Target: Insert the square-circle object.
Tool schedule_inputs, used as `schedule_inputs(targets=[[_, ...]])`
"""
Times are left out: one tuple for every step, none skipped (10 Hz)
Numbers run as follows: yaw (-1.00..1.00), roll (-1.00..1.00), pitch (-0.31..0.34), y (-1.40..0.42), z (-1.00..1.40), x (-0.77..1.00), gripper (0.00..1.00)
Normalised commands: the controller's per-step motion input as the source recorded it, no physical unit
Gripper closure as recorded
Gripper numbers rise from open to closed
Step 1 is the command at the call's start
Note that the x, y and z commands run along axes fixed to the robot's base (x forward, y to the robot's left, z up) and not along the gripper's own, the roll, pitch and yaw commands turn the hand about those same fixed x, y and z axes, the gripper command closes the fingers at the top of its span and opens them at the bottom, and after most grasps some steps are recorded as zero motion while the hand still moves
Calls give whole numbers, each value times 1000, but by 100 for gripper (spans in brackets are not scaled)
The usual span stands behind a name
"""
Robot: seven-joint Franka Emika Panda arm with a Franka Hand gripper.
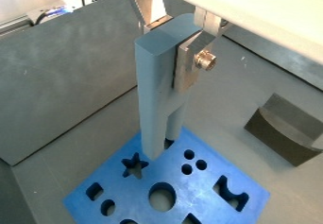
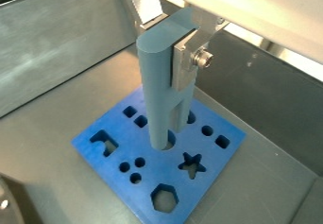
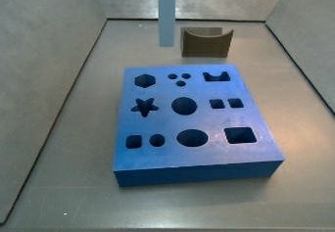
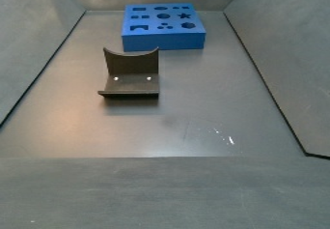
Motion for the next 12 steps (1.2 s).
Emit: schedule_inputs(targets=[[-817, 3, 0, -454, -180, 0, 100], [-746, 7, 0, -546, -126, 0, 100], [-689, 19, 0, -611, -89, 0, 100], [-723, 23, 0, -566, -91, 0, 100], [-880, 4, 0, -351, -97, 9, 100], [-920, 0, 0, -291, -109, 6, 100], [-951, 0, 0, -240, -131, 0, 100], [-949, 0, 0, -240, -123, 0, 100], [-943, 0, 0, -243, -111, 3, 100], [-949, 0, 0, -240, -114, 3, 100], [-954, 0, 0, -231, -126, 0, 100], [-974, 0, 0, -200, -151, 0, 100]])
